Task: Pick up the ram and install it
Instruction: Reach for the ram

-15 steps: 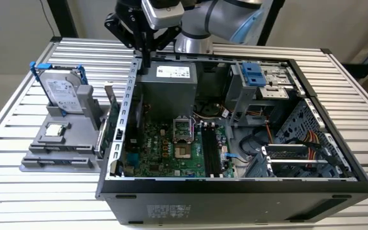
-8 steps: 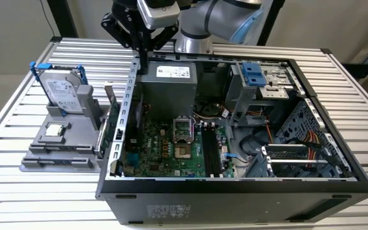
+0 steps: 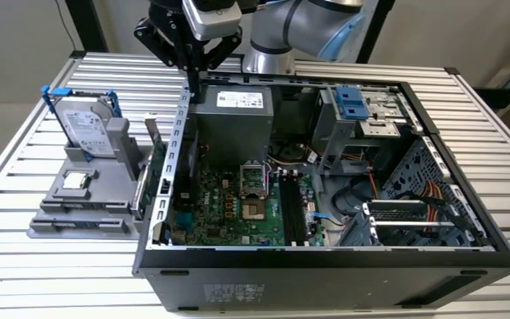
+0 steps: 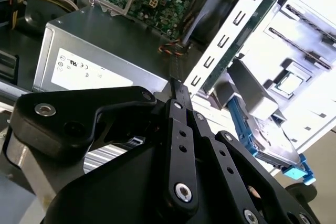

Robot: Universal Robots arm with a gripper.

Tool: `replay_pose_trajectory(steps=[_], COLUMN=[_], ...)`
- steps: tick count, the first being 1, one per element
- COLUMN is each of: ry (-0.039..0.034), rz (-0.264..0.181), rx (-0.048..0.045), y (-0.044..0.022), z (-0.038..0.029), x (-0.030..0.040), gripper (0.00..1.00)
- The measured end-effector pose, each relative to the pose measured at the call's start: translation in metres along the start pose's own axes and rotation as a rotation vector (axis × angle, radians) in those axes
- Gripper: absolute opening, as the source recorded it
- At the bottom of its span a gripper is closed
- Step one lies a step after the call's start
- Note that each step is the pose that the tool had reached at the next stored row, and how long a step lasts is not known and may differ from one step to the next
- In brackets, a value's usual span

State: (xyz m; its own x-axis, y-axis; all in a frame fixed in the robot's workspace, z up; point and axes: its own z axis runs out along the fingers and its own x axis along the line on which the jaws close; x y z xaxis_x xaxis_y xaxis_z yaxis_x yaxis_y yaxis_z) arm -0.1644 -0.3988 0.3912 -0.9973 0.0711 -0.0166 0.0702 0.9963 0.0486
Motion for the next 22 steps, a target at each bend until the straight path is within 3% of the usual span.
replay_pose_trajectory(steps=[22], ry=[0.0001], rz=[0.000], rx=[0.0001], y=[-0.0010], z=[0.0000], x=[0.0146], gripper=[0.00])
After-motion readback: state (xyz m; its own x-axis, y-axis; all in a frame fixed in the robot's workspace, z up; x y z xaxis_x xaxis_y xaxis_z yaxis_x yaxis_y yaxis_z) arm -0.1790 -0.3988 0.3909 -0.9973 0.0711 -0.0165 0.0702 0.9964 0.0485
